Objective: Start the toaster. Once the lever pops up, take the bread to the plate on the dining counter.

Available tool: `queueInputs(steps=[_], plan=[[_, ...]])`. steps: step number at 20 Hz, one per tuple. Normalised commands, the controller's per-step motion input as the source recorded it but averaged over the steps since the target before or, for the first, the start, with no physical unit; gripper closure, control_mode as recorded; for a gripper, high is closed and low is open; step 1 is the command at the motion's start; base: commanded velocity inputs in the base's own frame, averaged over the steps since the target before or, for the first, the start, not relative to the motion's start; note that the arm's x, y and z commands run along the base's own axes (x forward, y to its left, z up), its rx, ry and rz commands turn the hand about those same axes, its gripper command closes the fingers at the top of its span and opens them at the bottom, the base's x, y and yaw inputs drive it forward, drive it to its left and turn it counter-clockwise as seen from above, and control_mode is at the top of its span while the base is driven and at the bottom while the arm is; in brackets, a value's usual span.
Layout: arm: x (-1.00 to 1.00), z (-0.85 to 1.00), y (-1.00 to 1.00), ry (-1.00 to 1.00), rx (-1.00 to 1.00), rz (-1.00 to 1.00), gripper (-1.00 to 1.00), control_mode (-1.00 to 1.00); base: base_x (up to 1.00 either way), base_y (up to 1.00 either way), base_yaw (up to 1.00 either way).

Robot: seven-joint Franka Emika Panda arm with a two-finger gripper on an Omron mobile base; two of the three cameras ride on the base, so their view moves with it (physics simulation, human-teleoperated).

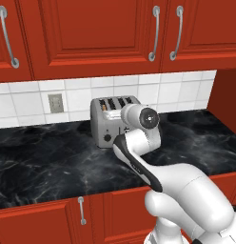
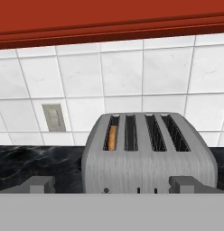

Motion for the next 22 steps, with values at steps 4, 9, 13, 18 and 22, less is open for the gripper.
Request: queueInputs(steps=[4, 9, 13, 18, 22], plan=[[0.0, 0.0, 0.0, 0.0, 0.0, 0.0, -1.0, -1.0, 0.0, 0.0, 0.0], [0.0, 0.0, 0.0, 0.0, 0.0, 0.0, -1.0, -1.0, 0.0, 0.0, 0.0], [0.0, 0.0, 0.0, 0.0, 0.0, 0.0, -1.0, -1.0, 0.0, 0.0, 0.0], [0.0, 0.0, 0.0, 0.0, 0.0, 0.0, -1.0, -1.0, 0.0, 0.0, 0.0], [0.0, 0.0, 0.0, 0.0, 0.0, 0.0, -1.0, -1.0, 0.0, 0.0, 0.0]])
